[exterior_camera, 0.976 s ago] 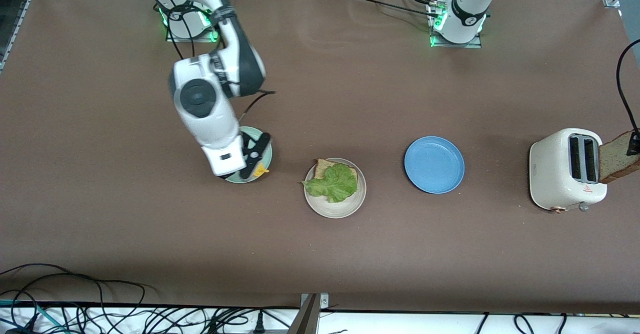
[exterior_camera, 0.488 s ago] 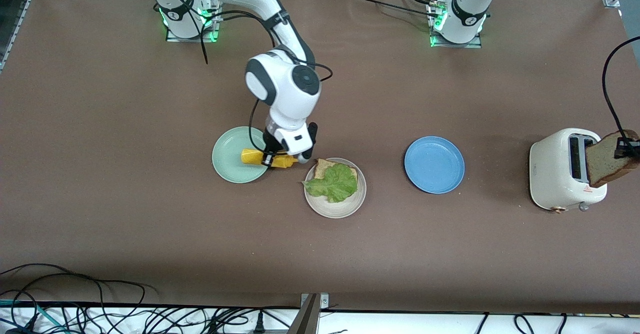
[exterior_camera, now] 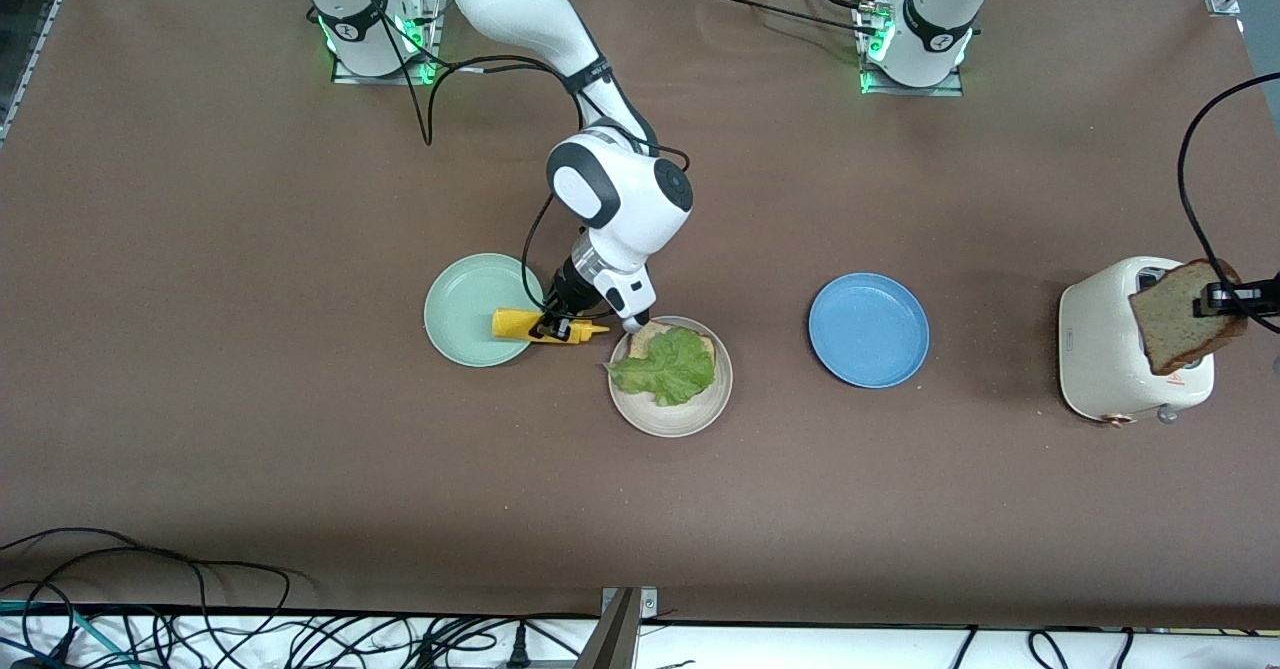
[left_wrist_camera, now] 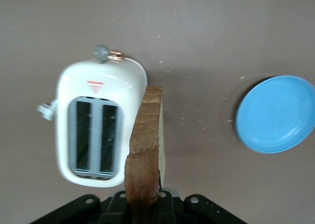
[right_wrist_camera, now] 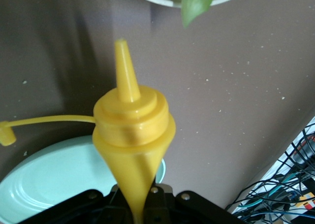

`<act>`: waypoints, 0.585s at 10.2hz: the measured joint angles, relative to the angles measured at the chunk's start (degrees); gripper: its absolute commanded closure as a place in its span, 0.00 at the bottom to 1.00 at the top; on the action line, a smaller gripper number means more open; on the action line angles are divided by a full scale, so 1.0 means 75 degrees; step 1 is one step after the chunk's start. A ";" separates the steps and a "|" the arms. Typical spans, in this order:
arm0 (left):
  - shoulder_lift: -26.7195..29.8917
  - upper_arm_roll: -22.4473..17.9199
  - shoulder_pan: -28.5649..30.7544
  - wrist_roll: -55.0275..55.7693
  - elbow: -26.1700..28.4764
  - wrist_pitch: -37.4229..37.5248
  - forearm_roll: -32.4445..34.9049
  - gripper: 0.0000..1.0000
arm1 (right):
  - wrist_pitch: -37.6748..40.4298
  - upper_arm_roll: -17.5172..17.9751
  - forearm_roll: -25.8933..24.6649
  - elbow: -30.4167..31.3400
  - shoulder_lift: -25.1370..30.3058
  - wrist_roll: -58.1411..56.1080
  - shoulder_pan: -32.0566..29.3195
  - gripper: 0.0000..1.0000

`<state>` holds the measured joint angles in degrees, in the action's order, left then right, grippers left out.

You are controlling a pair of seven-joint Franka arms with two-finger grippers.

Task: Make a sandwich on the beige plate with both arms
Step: 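Tilt the mustard nozzle down over the lettuce with the right gripper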

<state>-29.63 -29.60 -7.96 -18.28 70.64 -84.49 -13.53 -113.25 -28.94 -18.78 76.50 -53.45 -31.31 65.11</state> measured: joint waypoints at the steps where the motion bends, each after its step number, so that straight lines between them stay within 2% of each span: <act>1: -0.0002 0.0021 -0.0001 0.0627 -0.0001 0.0155 -0.0560 1.00 | 0.0029 -0.0020 -0.0001 -0.0067 -0.0037 0.0000 0.0002 1.00; 2: -0.0001 0.0032 -0.0002 0.1173 -0.0008 0.0245 -0.0920 1.00 | 0.0091 -0.0067 -0.0001 -0.0137 -0.0034 -0.0002 0.0001 1.00; 4: 0.0009 0.0042 -0.0003 0.1623 -0.0042 0.0343 -0.1063 1.00 | 0.0417 -0.0278 0.0086 -0.0437 0.0043 -0.0364 -0.0052 1.00; 6: 0.0019 0.0046 -0.0003 0.1694 -0.0067 0.0351 -0.1066 1.00 | 0.0634 -0.0498 0.0710 -0.0653 0.0523 -0.1623 -0.0483 1.00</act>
<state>-29.49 -29.26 -7.97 -5.58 70.13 -81.86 -21.53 -108.49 -32.68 -13.46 71.60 -49.52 -43.48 61.48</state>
